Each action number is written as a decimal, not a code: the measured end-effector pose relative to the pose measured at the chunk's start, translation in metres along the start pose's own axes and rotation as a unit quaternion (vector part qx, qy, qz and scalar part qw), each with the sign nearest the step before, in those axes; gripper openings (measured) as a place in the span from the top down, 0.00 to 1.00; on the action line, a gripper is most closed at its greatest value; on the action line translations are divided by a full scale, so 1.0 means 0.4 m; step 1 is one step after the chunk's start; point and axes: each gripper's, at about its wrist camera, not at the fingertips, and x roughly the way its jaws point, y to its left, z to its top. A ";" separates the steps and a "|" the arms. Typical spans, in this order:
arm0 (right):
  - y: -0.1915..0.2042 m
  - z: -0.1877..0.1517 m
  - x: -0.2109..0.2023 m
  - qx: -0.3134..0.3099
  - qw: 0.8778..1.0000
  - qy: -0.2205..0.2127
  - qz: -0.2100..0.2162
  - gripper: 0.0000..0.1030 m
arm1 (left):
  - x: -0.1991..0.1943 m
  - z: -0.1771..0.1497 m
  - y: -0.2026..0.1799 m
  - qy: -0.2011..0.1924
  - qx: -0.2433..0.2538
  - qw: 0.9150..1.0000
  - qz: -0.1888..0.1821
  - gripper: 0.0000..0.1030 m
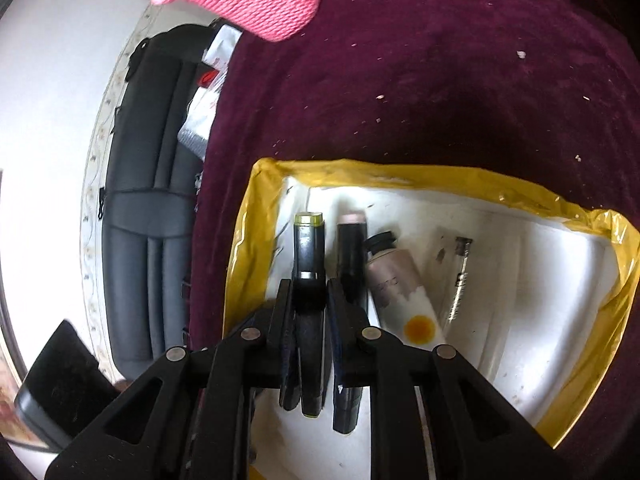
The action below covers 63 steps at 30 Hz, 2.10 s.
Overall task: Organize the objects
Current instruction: 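Lower both markers into the white tray and open both tools, then grasp the white orange-capped bottle with the left tool while the right tool grasps the white paint marker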
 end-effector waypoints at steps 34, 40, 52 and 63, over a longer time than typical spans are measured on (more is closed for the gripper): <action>-0.585 -0.361 -0.743 0.107 0.938 -0.227 -0.239 0.47 | -0.140 -0.123 -0.474 0.033 0.022 0.994 -0.105 0.44; -0.786 -0.379 -0.896 0.159 0.927 -0.246 -0.234 0.47 | -0.127 -0.168 -0.574 0.048 0.022 0.994 -0.096 0.44; -0.883 -0.306 -0.852 0.126 0.967 -0.164 -0.146 0.46 | -0.105 -0.244 -0.656 0.055 -0.017 0.996 -0.064 0.44; -0.742 -0.355 -0.712 0.056 0.995 -0.072 -0.040 0.41 | -0.042 -0.273 -0.724 0.071 -0.026 0.995 -0.072 0.44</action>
